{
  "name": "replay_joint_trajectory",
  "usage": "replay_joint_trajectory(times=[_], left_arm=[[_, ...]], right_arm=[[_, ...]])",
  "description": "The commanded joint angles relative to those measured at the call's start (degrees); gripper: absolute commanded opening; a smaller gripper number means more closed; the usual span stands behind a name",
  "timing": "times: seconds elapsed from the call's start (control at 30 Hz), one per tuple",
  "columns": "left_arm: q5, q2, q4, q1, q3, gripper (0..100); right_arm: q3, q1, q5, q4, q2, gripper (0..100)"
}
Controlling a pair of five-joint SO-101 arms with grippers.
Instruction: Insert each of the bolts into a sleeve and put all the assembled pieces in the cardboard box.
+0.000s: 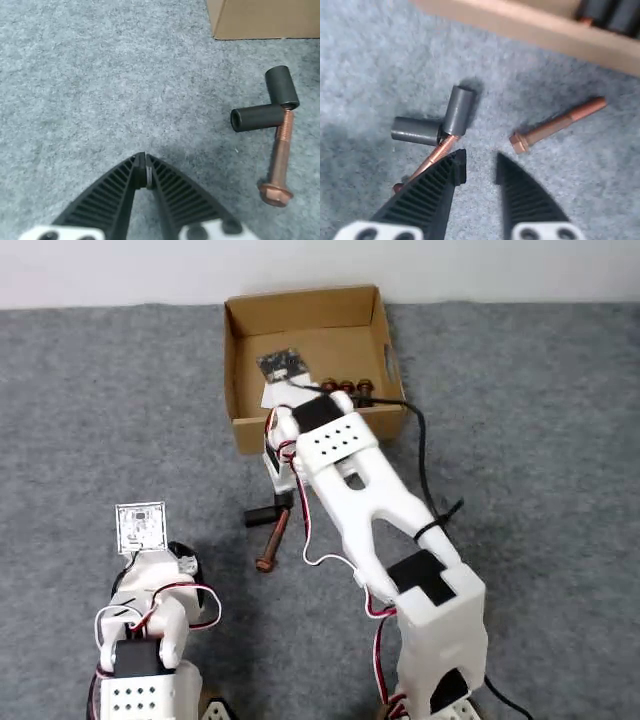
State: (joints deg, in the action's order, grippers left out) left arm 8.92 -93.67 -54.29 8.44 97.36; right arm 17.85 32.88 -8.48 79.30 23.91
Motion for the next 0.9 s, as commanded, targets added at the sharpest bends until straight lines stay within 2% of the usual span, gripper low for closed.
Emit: replay_joint_trajectory(times=[0.0, 0.37, 0.67, 0.73, 0.83, 0.87], left_arm=[[-0.2, -0.6, 1.1, 0.2, -0.5, 0], [-0.2, -0.6, 1.1, 0.1, -0.5, 0], [-0.2, -0.6, 1.1, 0.1, -0.5, 0], [-0.2, -0.6, 1.1, 0.1, -0.5, 0], [-0.2, -0.6, 1.1, 0.1, -0.5, 0], [-0.2, -0.6, 1.1, 0.1, -0.5, 0]], right_arm=[[2.5, 1.2, -0.7, -2.4, 1.3, 19.1], [2.5, 4.5, -0.6, -9.6, 6.1, 15.8], [2.6, 4.3, -0.7, -11.8, 12.4, 15.8], [2.6, 4.3, -1.8, -11.8, 13.7, 12.7], [2.8, 4.2, -3.3, -11.6, 14.0, 0.9], [3.7, 3.9, -3.3, -11.0, 14.0, 0.6]])
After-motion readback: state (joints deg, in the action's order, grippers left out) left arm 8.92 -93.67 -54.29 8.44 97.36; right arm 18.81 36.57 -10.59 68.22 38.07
